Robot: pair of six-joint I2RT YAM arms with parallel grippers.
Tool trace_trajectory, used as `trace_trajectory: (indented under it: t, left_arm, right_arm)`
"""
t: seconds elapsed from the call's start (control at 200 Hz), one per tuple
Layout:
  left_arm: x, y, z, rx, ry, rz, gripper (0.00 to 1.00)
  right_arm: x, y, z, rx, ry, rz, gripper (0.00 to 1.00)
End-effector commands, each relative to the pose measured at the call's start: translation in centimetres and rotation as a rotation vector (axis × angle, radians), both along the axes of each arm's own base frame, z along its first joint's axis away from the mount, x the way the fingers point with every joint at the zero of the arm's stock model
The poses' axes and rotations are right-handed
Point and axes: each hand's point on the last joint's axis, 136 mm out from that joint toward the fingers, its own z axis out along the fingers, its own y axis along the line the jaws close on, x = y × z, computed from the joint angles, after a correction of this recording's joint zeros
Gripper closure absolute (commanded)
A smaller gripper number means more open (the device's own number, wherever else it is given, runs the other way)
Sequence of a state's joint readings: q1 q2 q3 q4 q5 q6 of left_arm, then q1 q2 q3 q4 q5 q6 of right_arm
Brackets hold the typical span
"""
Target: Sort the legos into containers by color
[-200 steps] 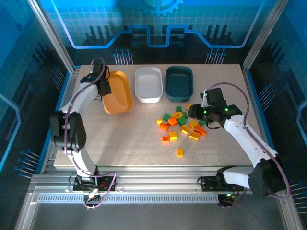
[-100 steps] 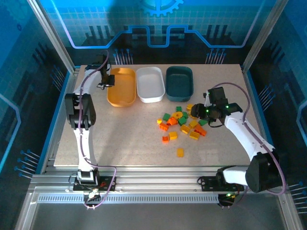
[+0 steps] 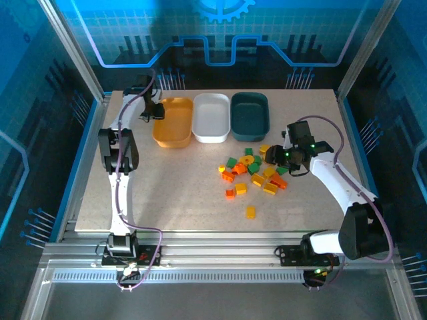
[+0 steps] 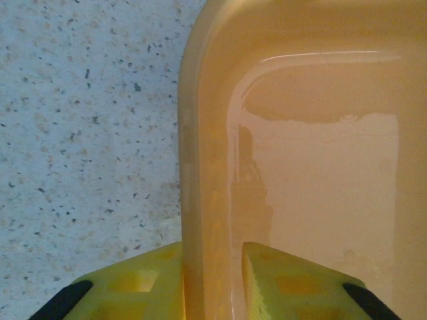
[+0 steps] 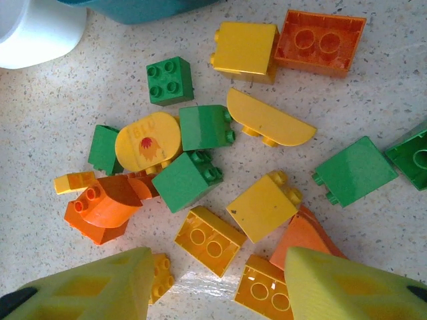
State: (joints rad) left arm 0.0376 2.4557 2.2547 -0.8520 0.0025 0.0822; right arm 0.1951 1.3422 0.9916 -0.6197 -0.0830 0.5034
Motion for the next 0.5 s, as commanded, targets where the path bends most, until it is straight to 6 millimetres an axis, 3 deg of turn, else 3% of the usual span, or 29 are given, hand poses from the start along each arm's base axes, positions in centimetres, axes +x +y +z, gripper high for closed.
trace_trajectory:
  t: [0.0, 0.2, 0.345, 0.435, 0.495]
  left_arm:
    - [0.3, -1.4, 0.3, -0.096, -0.003, -0.008, 0.71]
    - [0.2, -2.4, 0.6, -0.187, -0.003, 0.045, 0.68]
    - [-0.3, -1.1, 1.7, -0.135, -0.015, 0.107, 0.47]
    - [-0.8, 0.0, 4.1, -0.114, -0.053, 0.175, 0.34]
    - [-1.7, 0.6, 6.6, -0.11, -0.08, 0.236, 0.2]
  right_arm:
    - [0.3, -1.0, 0.1, -0.023, 0.001, -0.022, 0.44]
    - [0.2, -2.5, 0.2, -0.069, 0.005, -0.072, 0.42]
    - [0.1, -5.8, -0.7, -0.137, 0.042, -0.217, 0.32]
    - [0.3, -7.7, -1.5, -0.126, 0.064, -0.312, 0.27]
    - [0.7, -8.7, -2.1, -0.12, 0.077, -0.357, 0.26]
